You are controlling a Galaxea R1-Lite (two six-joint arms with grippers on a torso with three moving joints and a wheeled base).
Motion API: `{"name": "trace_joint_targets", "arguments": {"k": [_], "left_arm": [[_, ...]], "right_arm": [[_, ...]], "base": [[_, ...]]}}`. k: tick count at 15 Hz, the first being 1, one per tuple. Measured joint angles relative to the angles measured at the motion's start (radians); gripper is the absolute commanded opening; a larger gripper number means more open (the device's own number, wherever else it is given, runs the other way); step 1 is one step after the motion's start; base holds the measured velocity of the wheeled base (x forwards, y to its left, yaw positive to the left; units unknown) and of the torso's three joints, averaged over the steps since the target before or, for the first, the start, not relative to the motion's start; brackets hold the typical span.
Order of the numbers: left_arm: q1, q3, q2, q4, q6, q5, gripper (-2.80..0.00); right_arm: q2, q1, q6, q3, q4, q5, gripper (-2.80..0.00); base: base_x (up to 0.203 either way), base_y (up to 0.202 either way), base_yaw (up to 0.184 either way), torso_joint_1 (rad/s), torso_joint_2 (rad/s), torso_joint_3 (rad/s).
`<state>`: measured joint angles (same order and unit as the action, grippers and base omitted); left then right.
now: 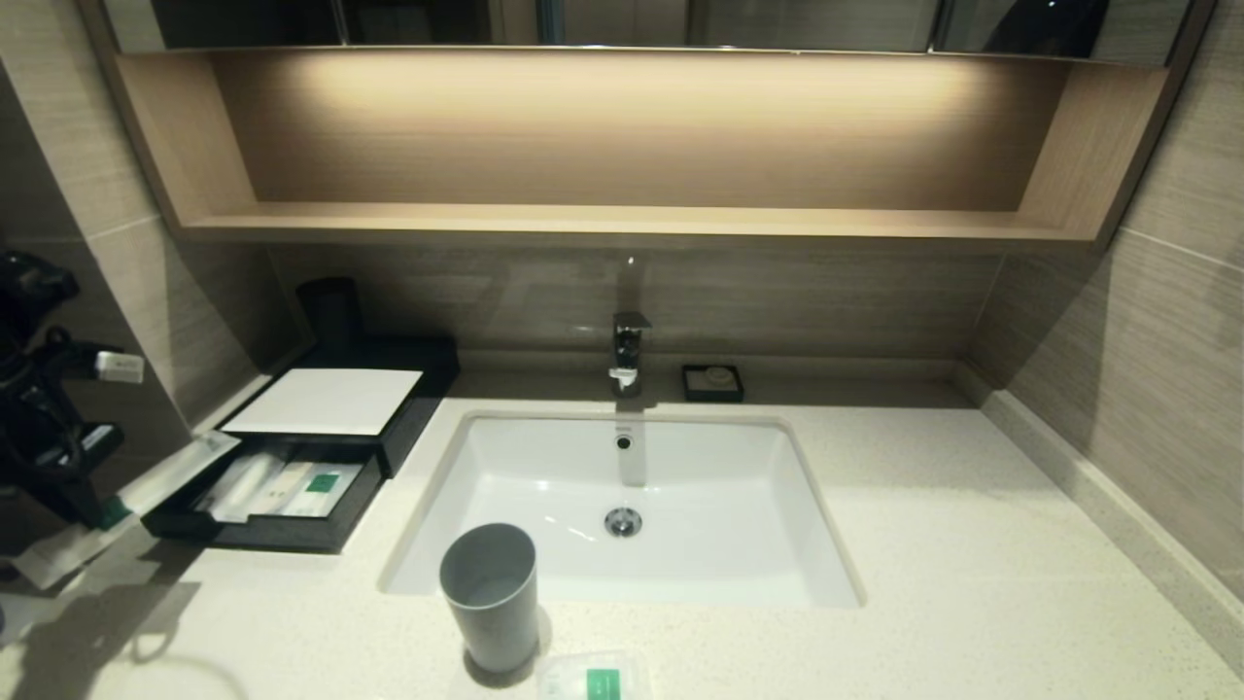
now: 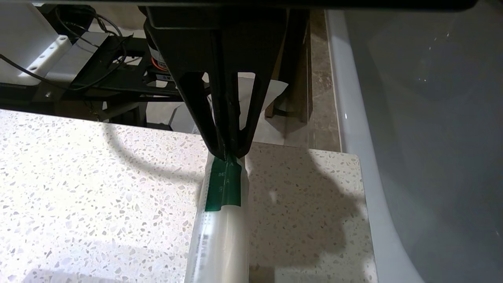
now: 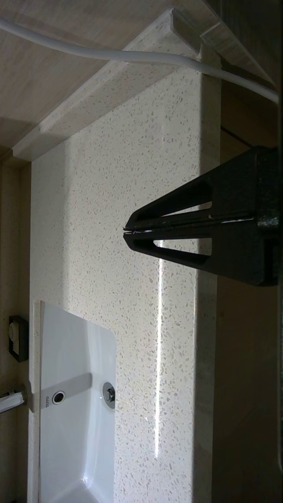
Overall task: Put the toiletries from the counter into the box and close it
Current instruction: Place the bathroom toiletry into the drawer
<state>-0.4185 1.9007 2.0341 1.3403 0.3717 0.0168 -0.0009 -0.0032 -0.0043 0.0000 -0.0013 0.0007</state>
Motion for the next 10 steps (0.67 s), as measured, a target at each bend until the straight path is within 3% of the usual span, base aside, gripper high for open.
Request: {"name": "trace_joint_targets", "arguments": {"k": [10], "left_arm": [[0.031, 0.019, 0.043, 0.086, -0.009, 0.004, -2.8]], "right_arm": [[0.0, 0.0, 0.0, 0.0, 0.0, 0.0, -2.8]], "base": [[0.0, 0.0, 0.0, 0.0, 0.0, 0.0]]}}
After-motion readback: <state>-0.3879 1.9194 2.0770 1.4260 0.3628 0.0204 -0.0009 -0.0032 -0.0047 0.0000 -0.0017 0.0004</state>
